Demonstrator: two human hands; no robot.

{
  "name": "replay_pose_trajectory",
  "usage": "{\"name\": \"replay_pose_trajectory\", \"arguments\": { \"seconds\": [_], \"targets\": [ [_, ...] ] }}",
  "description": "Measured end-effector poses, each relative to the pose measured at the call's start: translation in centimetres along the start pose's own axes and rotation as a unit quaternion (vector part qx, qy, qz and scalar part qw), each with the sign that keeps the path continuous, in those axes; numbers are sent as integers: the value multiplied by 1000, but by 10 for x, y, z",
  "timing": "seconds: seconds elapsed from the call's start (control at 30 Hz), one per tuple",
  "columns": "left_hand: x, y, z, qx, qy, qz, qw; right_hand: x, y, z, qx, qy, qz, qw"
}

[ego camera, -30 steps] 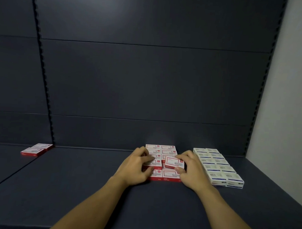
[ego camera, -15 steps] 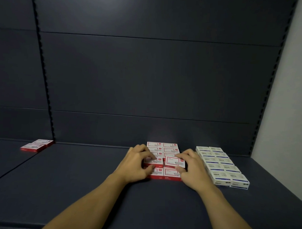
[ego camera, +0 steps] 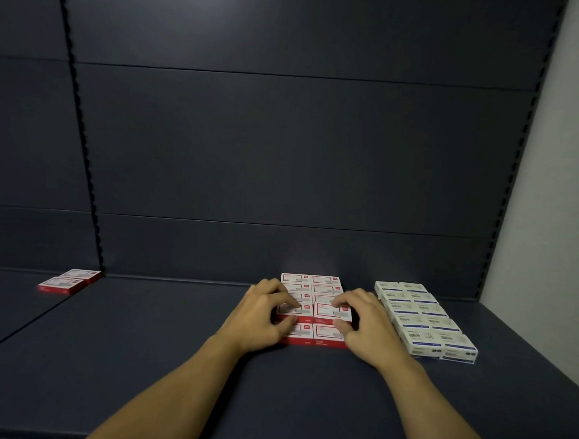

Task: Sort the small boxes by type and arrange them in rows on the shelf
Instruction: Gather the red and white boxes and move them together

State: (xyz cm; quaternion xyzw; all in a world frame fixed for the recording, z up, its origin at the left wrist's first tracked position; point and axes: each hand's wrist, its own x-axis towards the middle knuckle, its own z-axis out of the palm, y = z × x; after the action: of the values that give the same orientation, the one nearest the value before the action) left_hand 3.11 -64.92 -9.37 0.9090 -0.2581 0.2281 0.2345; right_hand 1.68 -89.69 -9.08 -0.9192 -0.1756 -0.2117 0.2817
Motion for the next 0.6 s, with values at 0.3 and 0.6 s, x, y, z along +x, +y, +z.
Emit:
{"name": "replay_pose_trajectory", "arguments": {
  "seconds": [0.3, 0.6],
  "targets": [
    [-1, 0, 1, 6, 1, 2, 1000, 1, 1, 4, -4, 12, -31, 999],
    [-8, 7, -23, 51, -18, -42, 998, -1, -16, -14, -11, 1, -1, 1000]
  ]
}}
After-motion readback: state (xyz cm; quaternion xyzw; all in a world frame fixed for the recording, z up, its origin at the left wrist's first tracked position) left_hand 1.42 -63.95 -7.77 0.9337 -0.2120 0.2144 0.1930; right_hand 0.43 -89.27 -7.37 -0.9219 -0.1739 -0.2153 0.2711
